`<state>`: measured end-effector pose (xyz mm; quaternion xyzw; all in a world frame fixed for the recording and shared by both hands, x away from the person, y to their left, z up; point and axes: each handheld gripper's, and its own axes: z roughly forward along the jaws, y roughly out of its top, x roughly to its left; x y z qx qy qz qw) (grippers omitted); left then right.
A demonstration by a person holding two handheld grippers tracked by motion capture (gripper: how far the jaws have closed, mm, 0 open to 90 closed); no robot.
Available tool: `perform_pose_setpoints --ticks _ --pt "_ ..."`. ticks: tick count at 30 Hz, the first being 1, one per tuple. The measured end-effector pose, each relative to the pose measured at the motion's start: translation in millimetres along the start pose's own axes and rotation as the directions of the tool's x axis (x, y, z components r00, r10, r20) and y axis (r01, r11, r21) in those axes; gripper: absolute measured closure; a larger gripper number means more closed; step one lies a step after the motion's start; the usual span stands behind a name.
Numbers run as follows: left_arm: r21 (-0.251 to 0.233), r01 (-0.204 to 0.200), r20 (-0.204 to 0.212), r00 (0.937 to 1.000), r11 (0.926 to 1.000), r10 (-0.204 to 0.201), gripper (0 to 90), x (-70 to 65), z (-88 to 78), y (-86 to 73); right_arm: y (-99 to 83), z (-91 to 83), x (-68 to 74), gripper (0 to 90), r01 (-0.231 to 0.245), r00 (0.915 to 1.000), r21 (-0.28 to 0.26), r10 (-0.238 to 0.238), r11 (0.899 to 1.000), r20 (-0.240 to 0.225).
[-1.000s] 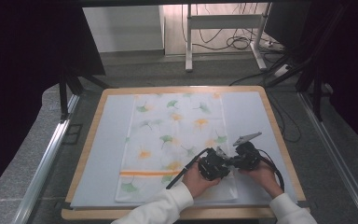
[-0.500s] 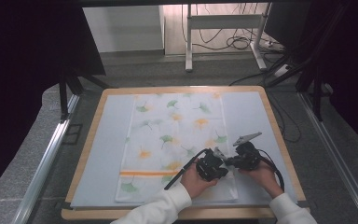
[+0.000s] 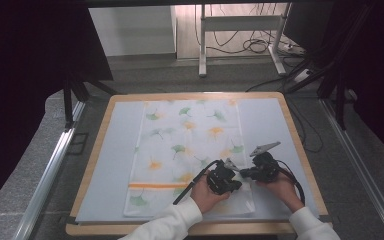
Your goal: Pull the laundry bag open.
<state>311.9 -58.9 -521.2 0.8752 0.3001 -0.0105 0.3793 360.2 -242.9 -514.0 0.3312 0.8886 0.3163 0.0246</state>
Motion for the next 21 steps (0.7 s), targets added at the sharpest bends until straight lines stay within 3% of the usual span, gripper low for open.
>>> perform_pose_setpoints --ticks 15,21 --pt "0.010 0.042 0.029 0.9987 0.9991 -0.043 90.0 7.1 -2.7 -7.8 -0.2 0.0 0.5 89.4 0.006 1.0000 -0.001 -0.006 1.000 0.002" --pt "0.000 0.034 0.027 0.9990 0.9994 -0.034 90.0 5.1 -0.5 -6.5 -0.2 0.0 0.4 89.4 0.007 1.0000 0.000 -0.007 1.000 0.002"
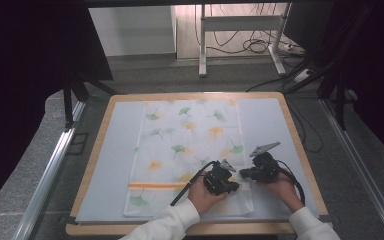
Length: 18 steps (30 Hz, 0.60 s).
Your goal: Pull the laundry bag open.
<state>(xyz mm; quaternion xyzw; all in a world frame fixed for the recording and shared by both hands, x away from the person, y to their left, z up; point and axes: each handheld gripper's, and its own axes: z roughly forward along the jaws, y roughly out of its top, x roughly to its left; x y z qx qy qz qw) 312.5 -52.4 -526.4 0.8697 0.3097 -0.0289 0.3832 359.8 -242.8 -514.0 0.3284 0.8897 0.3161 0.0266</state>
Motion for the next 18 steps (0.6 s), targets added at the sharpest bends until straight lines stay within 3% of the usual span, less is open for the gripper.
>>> perform_pose_setpoints --ticks 8,13,18 --pt "-0.002 -0.002 -0.012 0.9999 1.0000 0.002 87.8 -1.4 1.5 1.7 0.1 0.0 0.2 89.4 0.001 1.0000 0.000 -0.001 1.000 0.001" --pt "0.008 -0.015 -0.027 0.9995 0.9999 0.015 74.0 -6.8 3.2 4.9 0.2 0.0 0.2 89.4 0.001 1.0000 0.000 -0.001 1.000 0.000" --pt "0.005 -0.019 -0.029 0.9994 0.9998 0.019 68.5 -9.0 5.5 9.6 0.2 0.0 0.4 89.4 0.001 1.0000 0.000 -0.001 1.000 0.002"
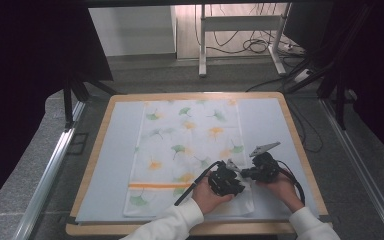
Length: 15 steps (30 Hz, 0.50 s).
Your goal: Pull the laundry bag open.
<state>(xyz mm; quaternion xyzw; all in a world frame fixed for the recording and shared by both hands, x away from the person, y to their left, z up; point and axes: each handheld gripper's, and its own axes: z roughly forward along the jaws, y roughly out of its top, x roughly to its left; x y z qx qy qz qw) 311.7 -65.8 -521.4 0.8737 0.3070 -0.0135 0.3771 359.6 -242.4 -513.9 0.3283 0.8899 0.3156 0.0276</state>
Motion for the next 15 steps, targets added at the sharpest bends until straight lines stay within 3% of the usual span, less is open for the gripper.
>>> perform_pose_setpoints --ticks 3,8,15 --pt "0.004 -0.002 0.005 1.0000 1.0000 0.002 69.8 0.8 0.8 2.6 0.1 -0.1 0.1 89.4 -0.002 1.0000 0.001 0.002 1.000 -0.002" --pt "-0.002 -0.022 -0.007 0.9997 0.9997 0.022 81.4 2.4 0.4 1.9 0.0 -0.1 -0.3 89.4 0.001 1.0000 0.000 -0.001 1.000 -0.003" --pt "-0.014 -0.039 -0.013 0.9992 0.9992 0.038 85.9 2.8 -0.6 0.5 0.0 -0.1 -0.3 89.4 -0.002 1.0000 0.000 0.002 1.000 -0.004"
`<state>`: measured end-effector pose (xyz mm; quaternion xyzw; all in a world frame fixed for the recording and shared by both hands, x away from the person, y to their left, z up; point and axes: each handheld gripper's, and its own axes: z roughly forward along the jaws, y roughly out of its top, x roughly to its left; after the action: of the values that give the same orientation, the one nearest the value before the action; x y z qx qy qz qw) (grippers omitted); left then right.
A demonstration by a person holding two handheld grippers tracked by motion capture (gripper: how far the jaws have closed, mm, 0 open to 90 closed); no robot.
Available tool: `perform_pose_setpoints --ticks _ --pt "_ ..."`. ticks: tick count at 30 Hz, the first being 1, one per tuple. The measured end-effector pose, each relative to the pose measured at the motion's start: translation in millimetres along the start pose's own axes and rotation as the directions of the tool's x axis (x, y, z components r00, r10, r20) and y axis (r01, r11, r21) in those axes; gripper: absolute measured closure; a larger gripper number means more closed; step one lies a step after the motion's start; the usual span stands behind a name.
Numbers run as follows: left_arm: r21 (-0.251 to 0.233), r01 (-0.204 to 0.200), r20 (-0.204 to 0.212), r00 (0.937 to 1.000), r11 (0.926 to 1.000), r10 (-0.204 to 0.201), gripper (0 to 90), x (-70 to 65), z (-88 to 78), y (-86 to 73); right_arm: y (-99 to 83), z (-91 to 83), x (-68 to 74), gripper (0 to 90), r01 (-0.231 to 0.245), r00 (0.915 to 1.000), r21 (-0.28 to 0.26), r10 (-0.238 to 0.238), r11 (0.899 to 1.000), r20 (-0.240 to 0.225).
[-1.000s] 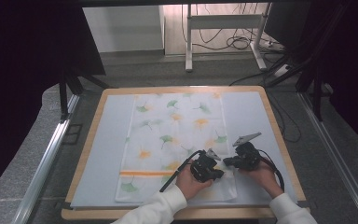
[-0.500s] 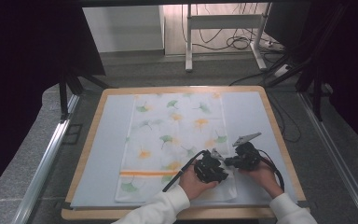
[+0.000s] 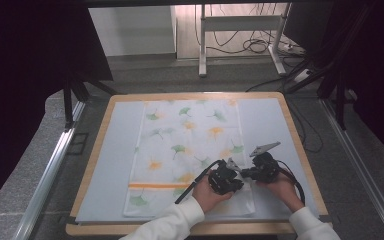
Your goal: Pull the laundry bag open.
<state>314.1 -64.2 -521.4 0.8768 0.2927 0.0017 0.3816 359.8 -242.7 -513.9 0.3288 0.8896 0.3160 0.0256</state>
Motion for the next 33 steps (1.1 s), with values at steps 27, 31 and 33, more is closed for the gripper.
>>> perform_pose_setpoints --ticks 27,31,33 --pt "0.004 0.044 0.039 0.9982 0.9990 -0.045 90.0 6.2 -4.6 -9.4 0.1 0.3 0.9 89.6 0.016 0.9998 0.004 -0.016 1.000 0.007" --pt "0.006 0.059 0.046 0.9972 0.9982 -0.059 90.0 7.5 -5.7 -12.6 -0.2 0.2 0.7 89.6 0.014 0.9999 0.003 -0.014 1.000 0.006" --pt "0.003 0.066 0.052 0.9964 0.9978 -0.067 90.0 8.6 -6.0 -13.5 -0.1 0.2 0.7 89.7 0.015 0.9999 0.003 -0.015 1.000 0.005"
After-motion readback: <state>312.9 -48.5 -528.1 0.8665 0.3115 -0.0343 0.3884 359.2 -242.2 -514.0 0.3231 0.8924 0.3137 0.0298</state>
